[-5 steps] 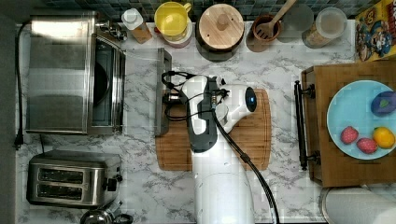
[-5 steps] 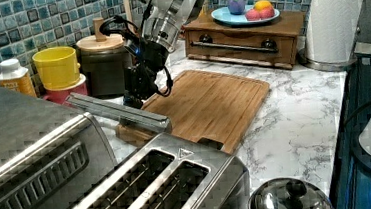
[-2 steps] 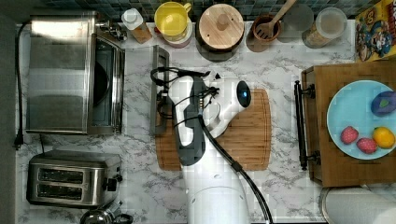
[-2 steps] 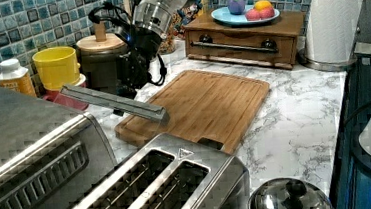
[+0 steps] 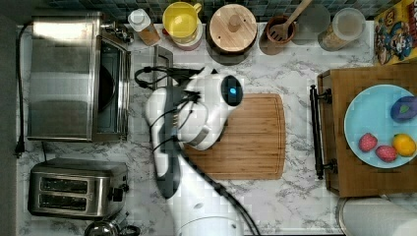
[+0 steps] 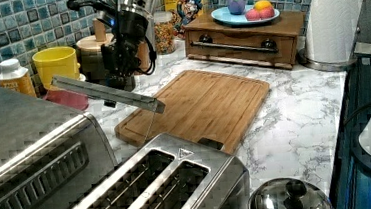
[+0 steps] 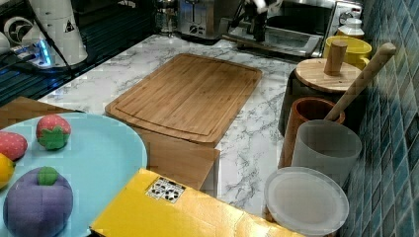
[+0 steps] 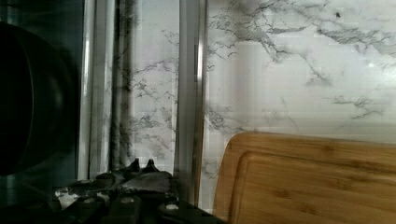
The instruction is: Close the oven.
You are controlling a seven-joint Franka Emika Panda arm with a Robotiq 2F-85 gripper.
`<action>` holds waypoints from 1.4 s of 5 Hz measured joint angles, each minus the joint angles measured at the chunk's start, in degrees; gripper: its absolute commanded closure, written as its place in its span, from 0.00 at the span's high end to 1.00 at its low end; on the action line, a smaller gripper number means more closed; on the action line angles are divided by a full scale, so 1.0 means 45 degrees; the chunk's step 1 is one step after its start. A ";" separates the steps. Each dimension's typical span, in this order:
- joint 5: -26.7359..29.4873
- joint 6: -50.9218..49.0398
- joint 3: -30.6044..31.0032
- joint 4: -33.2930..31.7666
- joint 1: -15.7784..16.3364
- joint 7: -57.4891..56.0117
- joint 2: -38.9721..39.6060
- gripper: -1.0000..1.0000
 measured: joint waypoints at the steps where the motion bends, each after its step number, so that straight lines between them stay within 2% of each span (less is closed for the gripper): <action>1: -0.2698 0.0019 -0.0280 0.0659 0.1038 0.1840 -0.0084 0.00; 2: -0.5288 -0.0460 -0.0034 0.1492 0.1557 0.3637 -0.0131 0.00; 3: -0.7305 -0.0124 0.0156 0.1965 0.2320 0.5309 -0.0314 0.00; 4: -0.9186 0.0012 0.0222 0.2226 0.3387 0.7174 -0.0535 0.00; 5: -1.1667 -0.0659 0.0248 0.2910 0.4562 0.9114 -0.0535 0.00; 6: -1.3587 -0.0945 0.0251 0.3482 0.5684 1.0662 -0.0538 0.00; 7: -1.4601 -0.2201 0.0382 0.3842 0.6175 1.2086 -0.0690 0.00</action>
